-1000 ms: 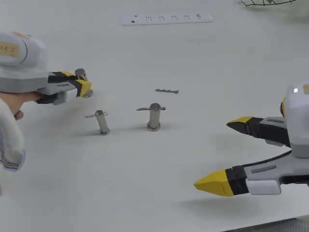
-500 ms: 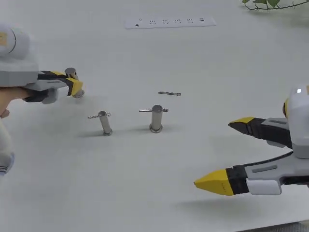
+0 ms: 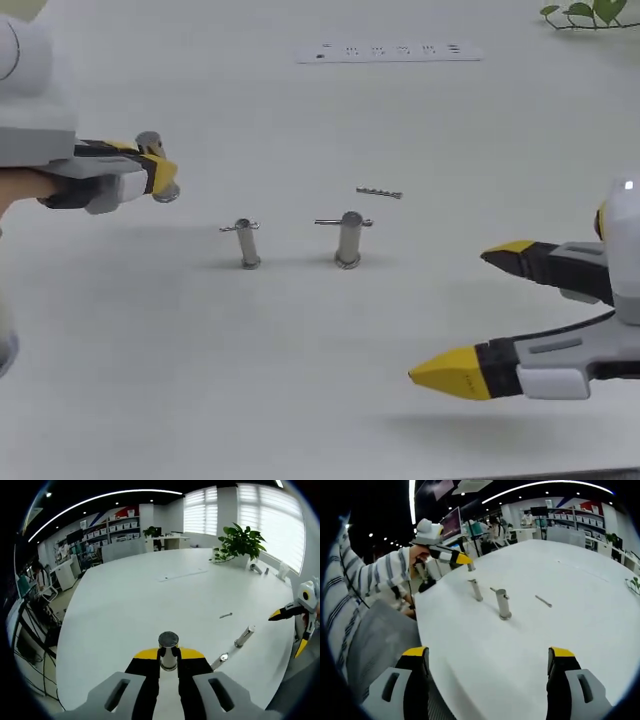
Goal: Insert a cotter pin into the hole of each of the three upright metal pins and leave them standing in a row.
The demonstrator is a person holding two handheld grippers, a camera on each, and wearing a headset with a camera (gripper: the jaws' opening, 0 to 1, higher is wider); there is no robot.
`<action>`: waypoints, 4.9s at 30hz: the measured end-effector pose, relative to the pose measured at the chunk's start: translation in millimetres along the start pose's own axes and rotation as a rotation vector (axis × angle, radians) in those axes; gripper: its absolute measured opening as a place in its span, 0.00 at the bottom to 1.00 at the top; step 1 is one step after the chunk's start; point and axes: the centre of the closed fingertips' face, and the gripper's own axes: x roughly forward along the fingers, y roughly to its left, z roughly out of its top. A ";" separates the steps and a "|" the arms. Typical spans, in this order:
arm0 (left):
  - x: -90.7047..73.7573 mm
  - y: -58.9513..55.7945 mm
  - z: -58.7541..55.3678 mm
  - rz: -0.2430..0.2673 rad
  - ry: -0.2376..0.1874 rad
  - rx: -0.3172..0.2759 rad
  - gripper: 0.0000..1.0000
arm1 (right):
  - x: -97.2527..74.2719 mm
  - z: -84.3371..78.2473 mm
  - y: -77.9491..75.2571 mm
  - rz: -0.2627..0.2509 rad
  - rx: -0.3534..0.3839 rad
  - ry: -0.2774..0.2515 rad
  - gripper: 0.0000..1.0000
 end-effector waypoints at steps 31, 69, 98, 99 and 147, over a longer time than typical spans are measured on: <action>8.8 -115.9 -56.6 -0.105 0.070 -0.004 0.11 | -4.6 -1.2 5.0 0.023 -0.063 0.001 1.00; 4.2 -137.0 -76.6 -0.164 0.078 0.114 0.12 | -6.2 -3.5 8.3 0.068 -0.089 0.009 0.99; -24.7 -144.3 -89.5 -0.465 -0.014 0.235 0.68 | -9.2 -6.5 2.5 0.044 -0.073 0.043 0.98; -26.7 -146.9 -88.2 -0.490 -0.028 0.181 0.72 | -9.4 -6.7 2.4 0.044 -0.074 0.046 0.98; -58.6 -129.5 -97.3 -0.537 -0.041 0.115 0.99 | 61.3 59.7 -98.6 0.117 -0.391 0.373 0.55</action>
